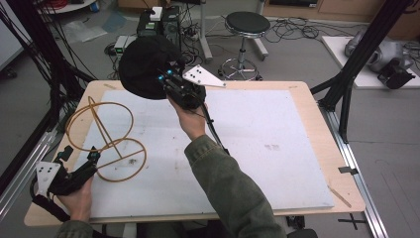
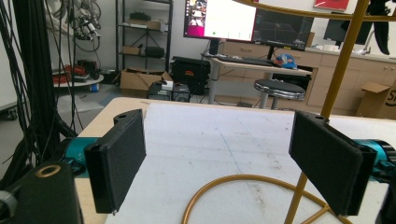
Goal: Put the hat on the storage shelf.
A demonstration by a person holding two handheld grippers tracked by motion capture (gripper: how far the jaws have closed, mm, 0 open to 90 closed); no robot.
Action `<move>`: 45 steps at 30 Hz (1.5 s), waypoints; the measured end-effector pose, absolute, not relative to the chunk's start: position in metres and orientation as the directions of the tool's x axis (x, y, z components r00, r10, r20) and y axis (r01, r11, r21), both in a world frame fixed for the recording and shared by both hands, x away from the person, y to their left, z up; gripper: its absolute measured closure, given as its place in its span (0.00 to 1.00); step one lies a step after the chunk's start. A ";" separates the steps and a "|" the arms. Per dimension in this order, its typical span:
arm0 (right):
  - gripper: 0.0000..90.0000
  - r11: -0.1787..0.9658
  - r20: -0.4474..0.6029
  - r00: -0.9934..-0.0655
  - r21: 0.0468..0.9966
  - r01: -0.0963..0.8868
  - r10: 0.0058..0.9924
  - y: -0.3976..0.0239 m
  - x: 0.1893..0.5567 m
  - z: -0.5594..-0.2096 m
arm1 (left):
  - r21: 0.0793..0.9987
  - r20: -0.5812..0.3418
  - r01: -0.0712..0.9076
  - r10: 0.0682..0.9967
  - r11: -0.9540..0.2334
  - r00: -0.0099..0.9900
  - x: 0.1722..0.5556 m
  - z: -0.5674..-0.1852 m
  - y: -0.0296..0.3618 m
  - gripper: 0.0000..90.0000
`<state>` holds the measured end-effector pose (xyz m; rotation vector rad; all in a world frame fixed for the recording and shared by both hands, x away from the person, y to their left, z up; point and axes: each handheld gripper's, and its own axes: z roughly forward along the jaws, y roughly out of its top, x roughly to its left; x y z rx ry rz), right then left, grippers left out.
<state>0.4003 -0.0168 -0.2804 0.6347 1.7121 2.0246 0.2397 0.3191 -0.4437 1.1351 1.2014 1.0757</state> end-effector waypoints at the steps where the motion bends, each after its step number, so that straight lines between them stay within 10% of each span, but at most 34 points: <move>1: 0.98 -0.165 0.074 -0.817 0.986 -0.026 0.571 -0.016 0.399 -0.280 | 0.992 -0.125 -0.013 0.990 0.126 0.070 0.240 -0.444 0.319 0.21; 45: 0.98 -0.129 0.099 -0.987 0.988 0.083 0.124 0.051 0.365 -0.249 | 0.989 -0.149 -0.007 0.987 0.149 0.069 0.239 -0.445 0.322 0.21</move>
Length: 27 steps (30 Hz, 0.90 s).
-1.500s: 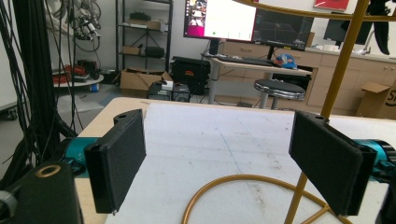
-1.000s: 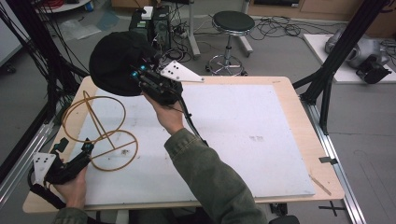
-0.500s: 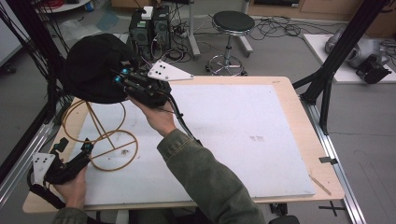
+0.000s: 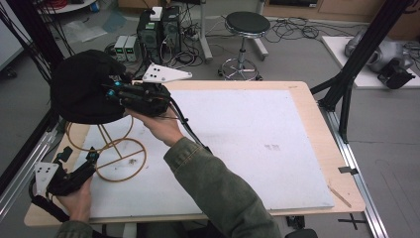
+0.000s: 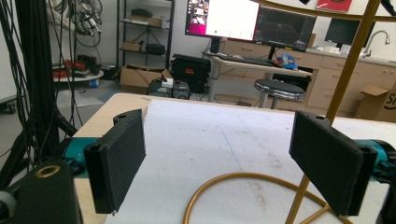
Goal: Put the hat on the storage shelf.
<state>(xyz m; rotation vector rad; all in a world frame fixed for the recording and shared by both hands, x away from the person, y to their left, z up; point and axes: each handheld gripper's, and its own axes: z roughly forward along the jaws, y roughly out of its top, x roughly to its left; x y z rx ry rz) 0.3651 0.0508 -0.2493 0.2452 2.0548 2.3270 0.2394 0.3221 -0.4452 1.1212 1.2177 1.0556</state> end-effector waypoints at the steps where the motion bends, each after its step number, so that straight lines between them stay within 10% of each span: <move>1: 0.98 -0.120 0.096 -0.988 0.989 0.081 0.118 0.052 0.365 -0.250 | 0.989 -0.146 -0.006 0.987 0.147 0.068 0.239 -0.445 0.322 0.21; 27: 0.97 0.098 0.148 -0.985 0.983 0.156 0.090 0.072 0.368 -0.257 | 0.987 -0.158 0.002 0.985 0.158 0.067 0.239 -0.445 0.323 0.21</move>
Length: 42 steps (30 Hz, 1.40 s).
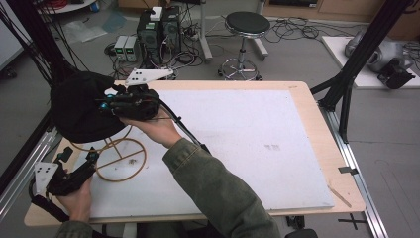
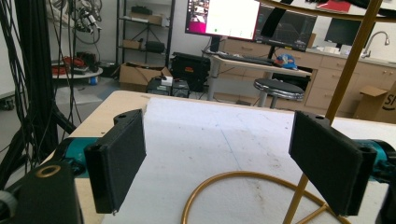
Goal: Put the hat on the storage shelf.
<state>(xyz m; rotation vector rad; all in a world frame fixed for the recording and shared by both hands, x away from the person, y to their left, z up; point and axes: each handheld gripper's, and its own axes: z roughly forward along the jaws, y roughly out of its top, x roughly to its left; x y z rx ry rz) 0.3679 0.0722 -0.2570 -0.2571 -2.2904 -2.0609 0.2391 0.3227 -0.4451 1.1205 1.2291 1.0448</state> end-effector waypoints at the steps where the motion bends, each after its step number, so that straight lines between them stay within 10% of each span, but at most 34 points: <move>1: 0.97 0.115 0.154 -0.983 0.980 0.165 0.096 0.073 0.368 -0.258 | 0.987 -0.159 0.002 0.985 0.159 0.068 0.239 -0.445 0.323 0.21; 20: 0.93 0.168 0.171 -0.974 0.966 0.196 0.151 0.069 0.363 -0.267 | 0.987 -0.163 0.002 0.984 0.163 0.069 0.239 -0.445 0.323 0.21; 42: 0.46 0.201 0.201 -0.963 0.951 0.236 0.180 0.067 0.364 -0.281 | 0.986 -0.164 0.010 0.984 0.164 0.069 0.240 -0.446 0.323 0.21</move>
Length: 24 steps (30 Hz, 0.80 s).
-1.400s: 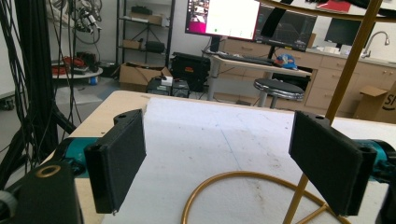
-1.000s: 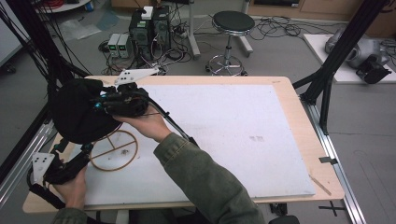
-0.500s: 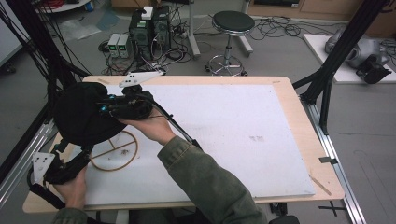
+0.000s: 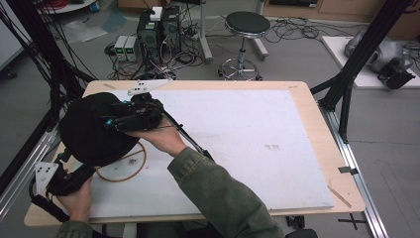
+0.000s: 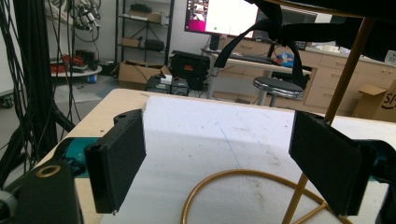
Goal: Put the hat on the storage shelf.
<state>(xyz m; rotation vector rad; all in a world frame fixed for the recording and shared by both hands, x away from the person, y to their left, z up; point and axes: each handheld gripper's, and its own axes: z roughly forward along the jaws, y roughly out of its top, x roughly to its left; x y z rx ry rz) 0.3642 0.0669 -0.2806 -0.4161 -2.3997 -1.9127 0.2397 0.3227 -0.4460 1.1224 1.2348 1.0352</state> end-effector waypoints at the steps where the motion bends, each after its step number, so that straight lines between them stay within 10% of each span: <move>1: 0.43 0.194 0.202 -0.963 0.952 0.235 0.177 0.066 0.364 -0.280 | 0.986 -0.165 0.010 0.984 0.164 0.070 0.240 -0.446 0.323 0.21; 12: 0.14 0.129 0.092 -0.950 0.982 0.136 0.298 0.044 0.361 -0.274 | 0.987 -0.161 0.007 0.985 0.161 0.070 0.239 -0.446 0.323 0.21; 24: 0.13 0.042 0.071 -0.882 0.994 0.102 0.465 -0.028 0.361 -0.269 | 0.988 -0.156 0.004 0.985 0.156 0.067 0.239 -0.446 0.323 0.21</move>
